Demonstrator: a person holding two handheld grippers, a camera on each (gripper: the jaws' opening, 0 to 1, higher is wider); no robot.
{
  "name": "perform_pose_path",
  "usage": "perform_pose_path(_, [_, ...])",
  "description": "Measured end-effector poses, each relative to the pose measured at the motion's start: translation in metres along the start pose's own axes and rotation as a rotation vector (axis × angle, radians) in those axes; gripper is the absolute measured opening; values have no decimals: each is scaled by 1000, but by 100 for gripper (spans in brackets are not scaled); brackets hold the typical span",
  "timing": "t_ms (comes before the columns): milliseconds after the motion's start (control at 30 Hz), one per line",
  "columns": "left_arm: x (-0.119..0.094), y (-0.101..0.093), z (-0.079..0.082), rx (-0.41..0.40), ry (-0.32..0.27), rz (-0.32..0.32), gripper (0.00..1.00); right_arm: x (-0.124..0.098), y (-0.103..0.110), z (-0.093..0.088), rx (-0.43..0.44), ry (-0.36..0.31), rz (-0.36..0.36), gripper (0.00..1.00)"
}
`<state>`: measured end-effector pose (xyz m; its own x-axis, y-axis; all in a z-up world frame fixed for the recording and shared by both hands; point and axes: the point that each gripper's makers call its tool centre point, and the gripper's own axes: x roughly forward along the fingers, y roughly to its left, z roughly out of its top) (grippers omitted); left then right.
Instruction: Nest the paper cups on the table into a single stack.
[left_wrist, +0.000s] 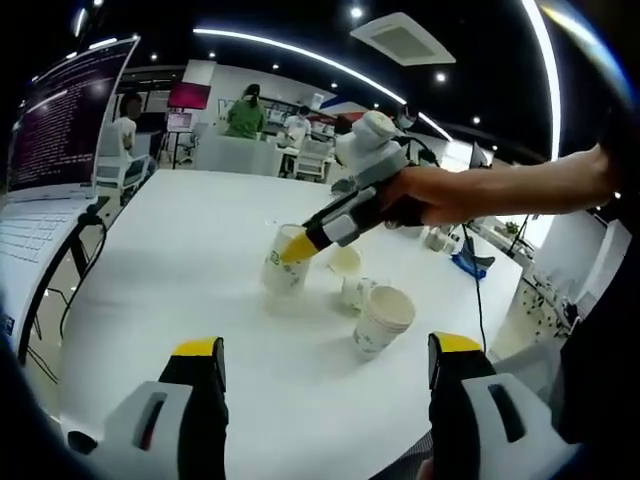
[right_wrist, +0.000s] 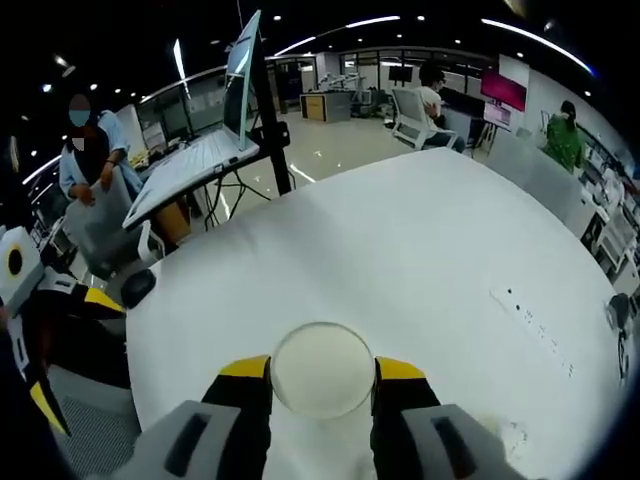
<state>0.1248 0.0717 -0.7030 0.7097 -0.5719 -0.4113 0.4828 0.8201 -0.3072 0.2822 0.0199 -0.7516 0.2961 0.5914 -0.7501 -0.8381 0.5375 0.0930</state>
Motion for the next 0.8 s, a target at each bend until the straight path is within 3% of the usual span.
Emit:
perform_pose_path(367, [24, -12, -2, -21, 4, -55, 82, -46, -3, -14, 58, -62, -37, 37])
perform_pose_path(533, [36, -20, -2, -22, 15, -86, 82, -70, 5, -17, 97, -107, -24, 37])
perform_pose_path(633, [43, -24, -1, -23, 20, -105, 81, -71, 8, -16, 118, -137, -10, 37])
perform_pose_path(800, [57, -33, 2, -13, 29, -139, 79, -91, 19, -13, 150, -179, 30, 37])
